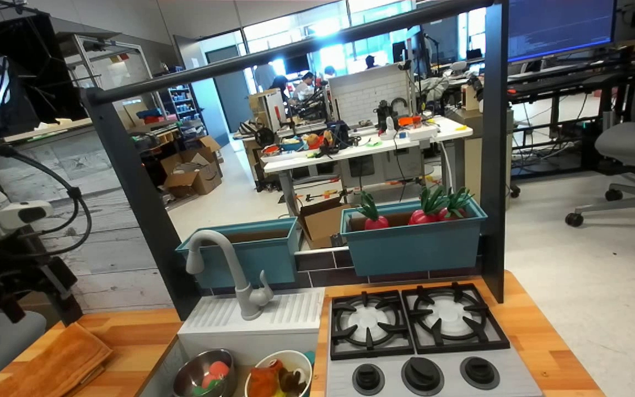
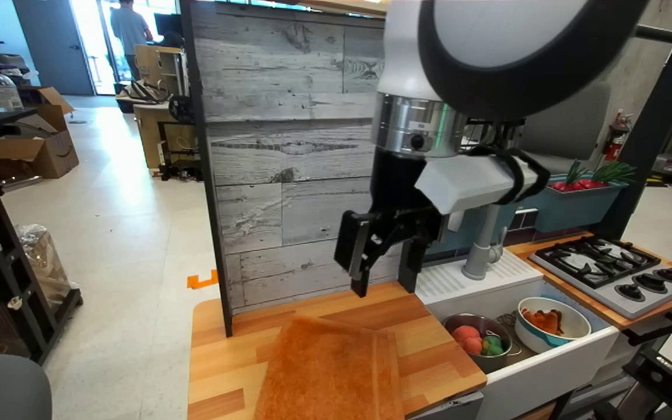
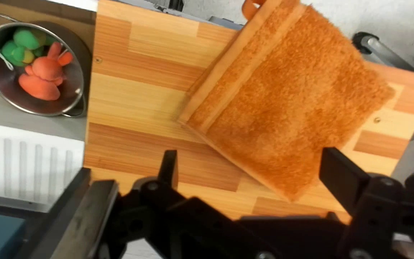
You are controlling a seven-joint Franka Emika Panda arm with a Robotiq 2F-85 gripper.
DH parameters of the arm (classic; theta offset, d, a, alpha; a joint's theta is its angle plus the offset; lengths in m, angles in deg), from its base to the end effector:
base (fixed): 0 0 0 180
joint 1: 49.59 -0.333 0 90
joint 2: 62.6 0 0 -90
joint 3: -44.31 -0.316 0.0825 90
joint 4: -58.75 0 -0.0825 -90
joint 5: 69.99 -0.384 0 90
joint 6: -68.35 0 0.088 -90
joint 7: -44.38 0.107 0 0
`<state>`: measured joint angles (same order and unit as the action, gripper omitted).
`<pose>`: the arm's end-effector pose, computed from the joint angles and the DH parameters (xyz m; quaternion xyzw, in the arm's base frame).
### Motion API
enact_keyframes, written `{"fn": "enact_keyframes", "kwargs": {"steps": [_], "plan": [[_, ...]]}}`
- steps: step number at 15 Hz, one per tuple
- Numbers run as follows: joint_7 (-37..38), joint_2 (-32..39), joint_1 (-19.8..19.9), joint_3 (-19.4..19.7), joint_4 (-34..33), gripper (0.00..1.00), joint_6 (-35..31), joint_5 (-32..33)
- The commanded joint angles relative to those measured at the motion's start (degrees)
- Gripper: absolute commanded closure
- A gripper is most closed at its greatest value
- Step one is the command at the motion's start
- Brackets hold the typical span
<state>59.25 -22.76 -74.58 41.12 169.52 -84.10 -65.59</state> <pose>0.5437 0.2931 0.1252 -0.9896 -0.1426 -0.0161 0.0057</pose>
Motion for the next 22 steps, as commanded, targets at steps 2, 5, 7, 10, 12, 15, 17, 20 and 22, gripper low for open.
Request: {"fn": "enact_keyframes", "kwargs": {"steps": [2,5,7,10,12,15,17,20,22], "plan": [[0.76,1.80,-2.16,-0.61,-3.48,0.00,1.42,2.15],[2.61,5.38,-5.19,0.39,-7.18,0.00,1.34,3.46],[2.36,6.77,-5.18,0.34,-8.13,0.00,0.08,3.47],[2.44,10.32,-6.06,-0.62,-11.53,0.00,0.79,3.25],[1.81,13.36,-5.97,-2.17,-15.19,0.00,2.40,2.46],[2.74,18.29,-7.24,-1.80,-21.22,0.00,4.35,2.42],[2.12,16.11,-6.81,-1.96,-17.35,0.00,2.11,2.54],[2.08,18.28,-6.96,-1.89,-19.79,0.00,2.25,2.47],[1.60,19.09,-7.16,-1.74,-20.04,0.00,2.46,2.87]]}}
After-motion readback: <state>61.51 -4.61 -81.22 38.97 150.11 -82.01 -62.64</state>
